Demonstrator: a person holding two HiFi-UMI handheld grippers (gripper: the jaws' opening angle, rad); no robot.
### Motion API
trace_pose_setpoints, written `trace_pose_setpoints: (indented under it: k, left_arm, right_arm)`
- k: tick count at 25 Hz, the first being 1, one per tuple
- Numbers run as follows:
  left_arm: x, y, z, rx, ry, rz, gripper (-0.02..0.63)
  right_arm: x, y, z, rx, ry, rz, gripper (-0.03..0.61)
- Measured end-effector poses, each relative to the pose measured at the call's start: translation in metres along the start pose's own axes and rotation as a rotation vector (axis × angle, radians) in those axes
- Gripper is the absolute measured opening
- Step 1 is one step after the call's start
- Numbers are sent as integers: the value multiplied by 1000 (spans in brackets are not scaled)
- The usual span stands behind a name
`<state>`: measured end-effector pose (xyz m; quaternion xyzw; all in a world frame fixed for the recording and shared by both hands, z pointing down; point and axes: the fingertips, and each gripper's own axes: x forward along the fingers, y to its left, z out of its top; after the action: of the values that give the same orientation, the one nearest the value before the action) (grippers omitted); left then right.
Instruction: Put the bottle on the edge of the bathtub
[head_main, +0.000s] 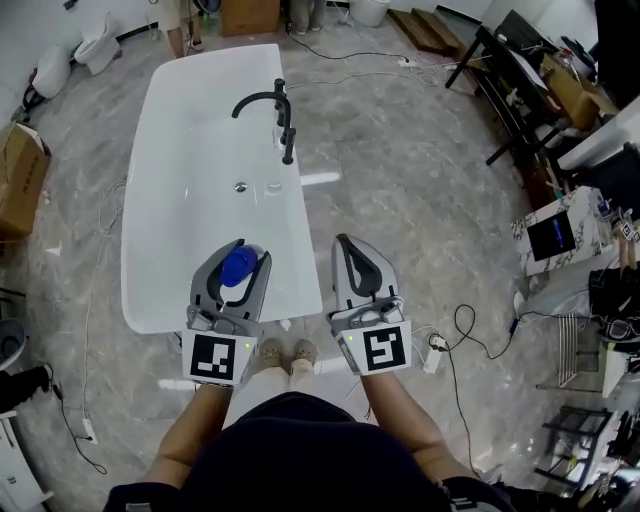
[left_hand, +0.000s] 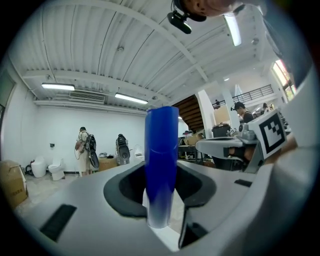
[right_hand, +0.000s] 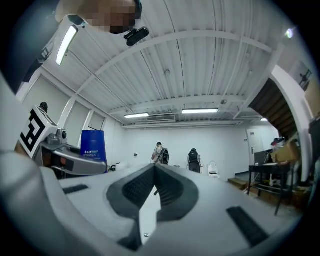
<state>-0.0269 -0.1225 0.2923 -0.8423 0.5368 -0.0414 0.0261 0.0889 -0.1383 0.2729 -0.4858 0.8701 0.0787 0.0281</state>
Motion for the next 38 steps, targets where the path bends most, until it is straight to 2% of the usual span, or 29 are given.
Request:
trace_pose_setpoints:
  k: [3, 8, 11, 20, 33, 38]
  left_arm:
    - [26, 8, 1, 6, -14, -38, 152]
    - [58, -2, -9, 88, 13, -111, 152]
    - [77, -6, -20, 77, 11, -148, 152]
    - [139, 6, -89, 75, 32, -207, 152]
    - [206, 1, -199, 54, 97, -250, 152]
    - [234, 1, -238, 73, 100, -273, 152]
  right_arm:
    - [22, -8, -9, 8, 25, -12, 0]
    - [35, -23, -21, 5, 11, -7, 0]
    - [43, -31, -40, 18, 24, -12, 0]
    - [88, -55, -115, 34, 52, -41, 0]
    - [120, -89, -227, 57, 69, -22, 0]
    - [132, -99, -273, 64, 98, -14, 0]
